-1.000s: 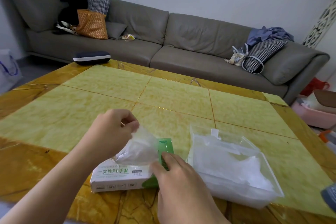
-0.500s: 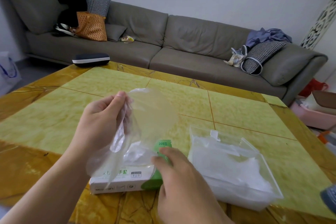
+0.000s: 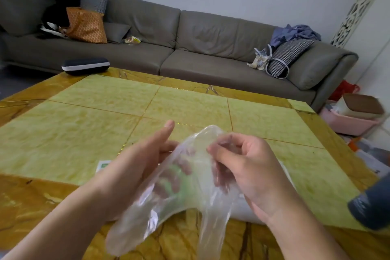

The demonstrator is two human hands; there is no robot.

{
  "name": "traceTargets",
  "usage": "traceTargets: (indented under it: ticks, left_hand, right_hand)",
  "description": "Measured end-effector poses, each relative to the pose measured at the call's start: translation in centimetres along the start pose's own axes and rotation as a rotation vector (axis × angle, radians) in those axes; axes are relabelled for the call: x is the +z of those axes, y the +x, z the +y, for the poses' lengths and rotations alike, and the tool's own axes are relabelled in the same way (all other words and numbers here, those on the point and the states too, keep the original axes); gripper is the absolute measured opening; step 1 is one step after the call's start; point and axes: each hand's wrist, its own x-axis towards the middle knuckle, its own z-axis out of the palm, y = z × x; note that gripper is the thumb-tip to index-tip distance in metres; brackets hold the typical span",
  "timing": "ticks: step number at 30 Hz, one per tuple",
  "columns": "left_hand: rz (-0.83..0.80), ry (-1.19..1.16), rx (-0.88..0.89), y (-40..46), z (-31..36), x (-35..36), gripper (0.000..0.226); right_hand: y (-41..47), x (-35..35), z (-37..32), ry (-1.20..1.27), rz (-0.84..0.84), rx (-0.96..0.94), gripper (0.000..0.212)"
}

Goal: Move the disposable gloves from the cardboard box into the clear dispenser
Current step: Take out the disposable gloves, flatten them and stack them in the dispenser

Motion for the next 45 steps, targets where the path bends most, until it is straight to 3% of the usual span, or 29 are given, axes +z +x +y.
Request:
traceTargets:
  ticks: [2, 4, 5, 9, 10, 14, 17, 21, 24, 26, 30, 32, 34, 36, 38, 41, 43, 45]
  left_hand:
    - [-0.100, 0.129, -0.014, -0.3, 0.3, -0.3, 0.051]
    - [-0.066, 0.377, 0.078, -0.5, 0.5, -0.7, 0.016]
    - [-0.025, 0.404, 0.118, -0.7, 0.8, -0.6, 0.008]
    - [0.322, 0.237, 0.124, 0.0, 0.4, -0.7, 0.030]
    - [0.333, 0.229, 0.135, 0.3, 0.2, -0.6, 0.027]
    - [0.064, 0.521, 0.048, -0.2, -0.6, 1.5, 0.041]
    - [0.225, 0.729, 0.121, 0.6, -1.7, 2.4, 0.024]
    - [0.374, 0.434, 0.162, 1.2, -1.1, 1.8, 0.015]
    - [0.377, -0.170, 0.105, 1.5, -0.1, 2.0, 0.024]
    - [0.333, -0.399, 0.129, 1.6, 0.0, 2.3, 0.026]
    - [0.519, -0.029, 0.504, 1.3, 0.3, 4.7, 0.016]
    - [0.451, 0.291, 0.681, 0.9, 1.3, 7.0, 0.016]
    - [0.334, 0.734, 0.718, 2.1, 1.7, 9.1, 0.019]
    - [0.208, 1.137, 0.588, 4.8, 1.2, 10.7, 0.024]
    - [0.096, 1.323, 0.354, 7.9, -0.4, 11.0, 0.030]
    - [-0.010, 1.361, 0.131, 10.8, -2.4, 10.9, 0.025]
    - [-0.058, 1.358, 0.089, 11.4, -3.1, 10.7, 0.020]
    - [-0.091, 1.387, 0.051, 11.7, -3.4, 10.7, 0.031]
  right_hand:
    - [0.0, -0.5, 0.1, -0.039, 0.051, 0.008, 0.011]
    - [0.1, -1.2, 0.2, -0.052, 0.082, 0.034, 0.011]
    - [0.2, -1.6, 0.1, -0.058, 0.099, 0.046, 0.010]
    - [0.3, -2.9, 0.1, -0.085, 0.178, 0.089, 0.008]
    - [0.3, -3.0, 0.1, -0.094, 0.191, 0.090, 0.010]
    - [-0.1, -2.4, 0.3, -0.137, 0.111, 0.067, 0.009]
    - [-0.2, -2.3, 0.1, -0.177, 0.067, 0.037, 0.010]
    - [0.0, -3.8, -0.1, -0.134, 0.136, 0.036, 0.012]
    - [0.5, -5.3, 0.0, -0.041, 0.236, 0.033, 0.016]
    - [1.1, -6.4, 0.4, 0.059, 0.322, 0.036, 0.022]
    - [1.9, -8.7, 1.8, 0.048, 0.483, 0.102, 0.026]
    - [2.3, -9.1, 2.6, -0.045, 0.457, 0.155, 0.029]
    - [2.6, -9.4, 3.4, -0.163, 0.430, 0.200, 0.026]
    - [2.6, -9.3, 3.7, -0.307, 0.408, 0.222, 0.018]
    - [2.5, -9.4, 3.9, -0.441, 0.353, 0.234, 0.016]
    - [2.2, -10.1, 3.8, -0.536, 0.266, 0.282, 0.019]
    - [1.9, -10.4, 3.7, -0.661, 0.215, 0.292, 0.026]
    - [1.9, -10.8, 3.8, -0.765, 0.219, 0.278, 0.027]
